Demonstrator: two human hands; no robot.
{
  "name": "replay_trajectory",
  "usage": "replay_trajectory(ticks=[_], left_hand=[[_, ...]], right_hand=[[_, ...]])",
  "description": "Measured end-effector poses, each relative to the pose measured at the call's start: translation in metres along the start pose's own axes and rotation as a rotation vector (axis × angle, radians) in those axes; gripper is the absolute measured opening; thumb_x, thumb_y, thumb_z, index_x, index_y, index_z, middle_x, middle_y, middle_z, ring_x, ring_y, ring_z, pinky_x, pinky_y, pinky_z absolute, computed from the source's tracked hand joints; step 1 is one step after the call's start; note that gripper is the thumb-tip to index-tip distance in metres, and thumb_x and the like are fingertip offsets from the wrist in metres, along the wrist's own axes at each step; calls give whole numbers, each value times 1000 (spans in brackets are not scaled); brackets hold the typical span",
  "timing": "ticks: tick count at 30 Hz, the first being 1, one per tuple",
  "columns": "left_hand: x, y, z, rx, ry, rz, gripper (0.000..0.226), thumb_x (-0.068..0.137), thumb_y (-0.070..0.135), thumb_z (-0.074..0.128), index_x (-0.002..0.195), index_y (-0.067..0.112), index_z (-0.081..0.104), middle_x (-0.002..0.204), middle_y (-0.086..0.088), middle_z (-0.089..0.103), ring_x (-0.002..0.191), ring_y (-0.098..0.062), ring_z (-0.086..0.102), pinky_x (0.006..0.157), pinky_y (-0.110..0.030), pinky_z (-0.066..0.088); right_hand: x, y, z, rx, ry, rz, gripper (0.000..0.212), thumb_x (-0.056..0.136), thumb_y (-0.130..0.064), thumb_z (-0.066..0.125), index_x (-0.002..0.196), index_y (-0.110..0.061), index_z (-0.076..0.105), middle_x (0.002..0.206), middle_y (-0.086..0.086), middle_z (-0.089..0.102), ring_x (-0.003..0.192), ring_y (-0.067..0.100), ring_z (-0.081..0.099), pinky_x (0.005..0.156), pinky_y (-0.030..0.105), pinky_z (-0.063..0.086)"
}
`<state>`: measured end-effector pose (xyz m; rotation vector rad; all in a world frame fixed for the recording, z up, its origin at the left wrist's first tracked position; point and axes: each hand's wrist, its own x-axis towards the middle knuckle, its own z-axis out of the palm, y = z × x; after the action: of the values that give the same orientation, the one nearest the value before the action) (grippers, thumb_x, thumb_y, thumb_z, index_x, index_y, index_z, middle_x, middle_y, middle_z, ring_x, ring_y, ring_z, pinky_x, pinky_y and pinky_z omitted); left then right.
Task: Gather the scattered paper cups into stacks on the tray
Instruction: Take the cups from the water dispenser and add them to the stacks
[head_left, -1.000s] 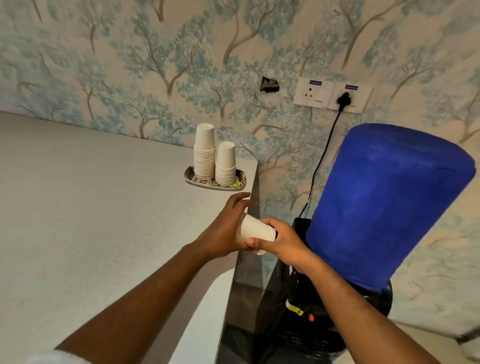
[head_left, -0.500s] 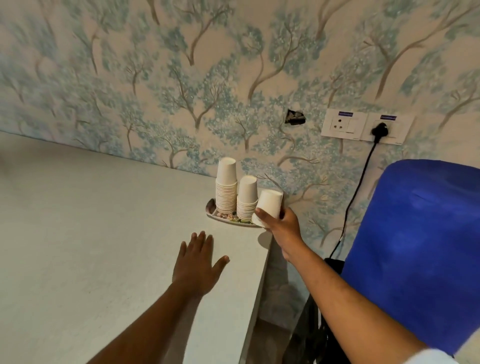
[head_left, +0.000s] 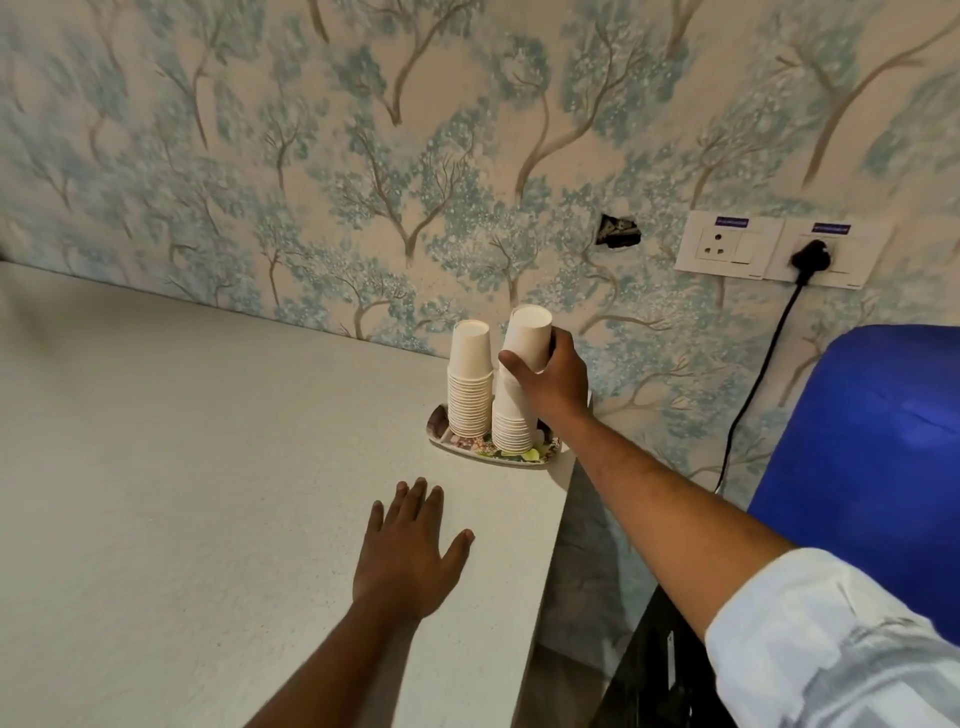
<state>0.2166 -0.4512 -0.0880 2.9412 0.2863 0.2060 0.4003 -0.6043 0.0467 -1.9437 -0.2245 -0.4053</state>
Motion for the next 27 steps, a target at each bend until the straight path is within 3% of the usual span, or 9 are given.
replay_trajectory(ticks=[4,8,19,27], left_hand=[[0,-1,1,-9,3,-2,89,88,79,4,161,29,9,170,4,1,157,-19,-7,127,-48,0],[1,0,2,-14,9,-6,90,87,80,4,161,30,9,170,5,0,157,-19,-7,127,-48,0],[4,-2,6,-16,21,-10,90,87,81,3,161,30,9,170,5,0,156,-20,-7,127,-48,-2],[3,-2,4,-28,16,-3,89,88,80,5,161,30,11,170,4,2,157,-20,-6,127,-49,-1]], right_hand=[[5,8,14,-46,-45,36,74,69,-48,89,128,-18,54,129,4,68,113,26,66,82,32,48],[6,18,21,-103,-70,62,74,71,-47,89,128,-16,54,130,6,67,116,29,65,91,42,54],[-14,46,33,-263,-87,55,72,78,-56,80,134,-19,52,133,5,66,118,29,65,92,44,54],[-17,45,32,-245,-126,77,74,81,-51,80,139,-18,49,138,5,62,124,29,62,98,45,54]])
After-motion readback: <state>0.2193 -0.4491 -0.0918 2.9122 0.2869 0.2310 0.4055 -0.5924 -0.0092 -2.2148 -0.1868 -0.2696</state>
